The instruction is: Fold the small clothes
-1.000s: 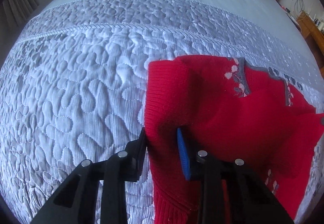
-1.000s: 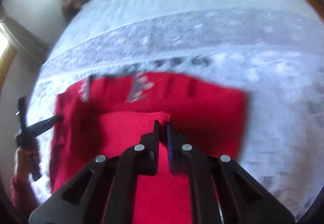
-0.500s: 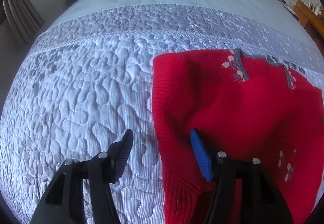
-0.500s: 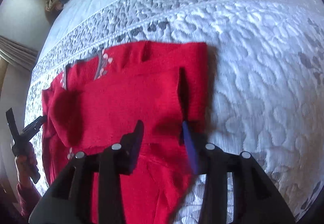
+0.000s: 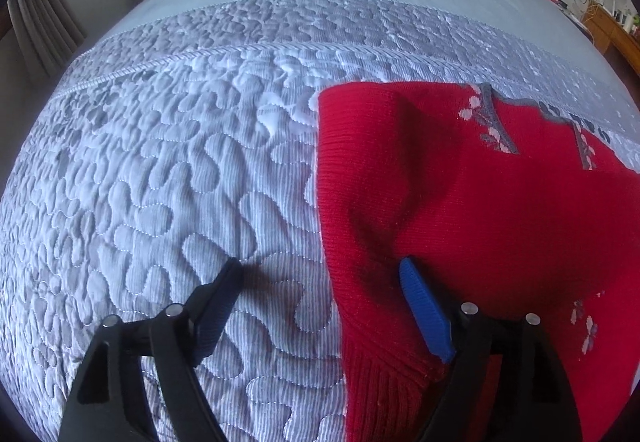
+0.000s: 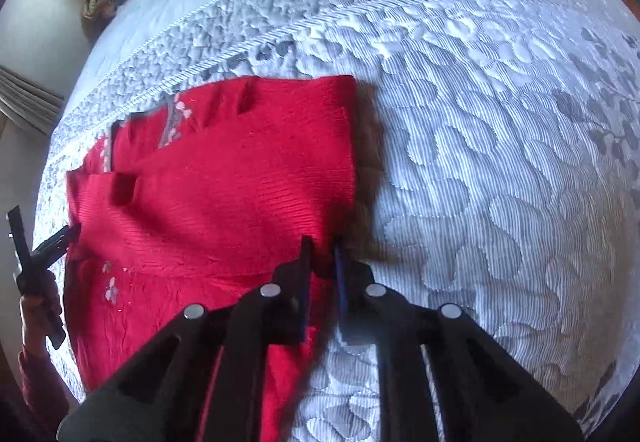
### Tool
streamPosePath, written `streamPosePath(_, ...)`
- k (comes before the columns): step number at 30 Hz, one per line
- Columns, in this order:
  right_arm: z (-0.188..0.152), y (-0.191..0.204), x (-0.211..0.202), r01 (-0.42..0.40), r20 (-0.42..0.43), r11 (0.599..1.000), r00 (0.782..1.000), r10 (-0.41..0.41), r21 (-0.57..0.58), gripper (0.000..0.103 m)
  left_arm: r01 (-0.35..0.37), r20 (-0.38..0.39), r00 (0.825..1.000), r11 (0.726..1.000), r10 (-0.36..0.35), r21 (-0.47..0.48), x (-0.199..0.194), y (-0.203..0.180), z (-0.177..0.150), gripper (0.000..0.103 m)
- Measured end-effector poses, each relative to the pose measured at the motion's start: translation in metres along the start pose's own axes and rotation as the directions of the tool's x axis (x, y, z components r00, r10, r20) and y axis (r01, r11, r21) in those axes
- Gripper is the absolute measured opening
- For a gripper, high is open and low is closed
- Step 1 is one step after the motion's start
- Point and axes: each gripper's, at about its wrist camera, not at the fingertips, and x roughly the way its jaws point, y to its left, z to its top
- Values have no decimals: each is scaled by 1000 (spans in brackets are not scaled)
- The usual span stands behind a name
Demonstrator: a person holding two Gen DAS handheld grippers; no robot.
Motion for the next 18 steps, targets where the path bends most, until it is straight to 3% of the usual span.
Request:
streamPosePath(7,-2,-4,9,32,-22,999,999,-32,15,13,-23,2,1000,1000,23,3,-2,1,-8,82)
streamPosePath(9,-5,-2,1,35,-4,999,999,-35,17,19,-19,-2,1000,1000,19,-21,-7,4,-9,82)
streamPosePath(11,-13,1,-11,34,11,999,999,-35,16,33,-24,-3,1000,999,24,-29,-20,7,-18,82)
streamPosePath(15,-60,13,-46,2,7,999,1000,-2,-38,35,10,-34,999,1000,-10,1,-58,15,-70,81)
streamPosePath(18,-121,22,-66,-26,-49,996,999,21,-90,37,19,-69,998,999,-16,45,-87,18,-134,81)
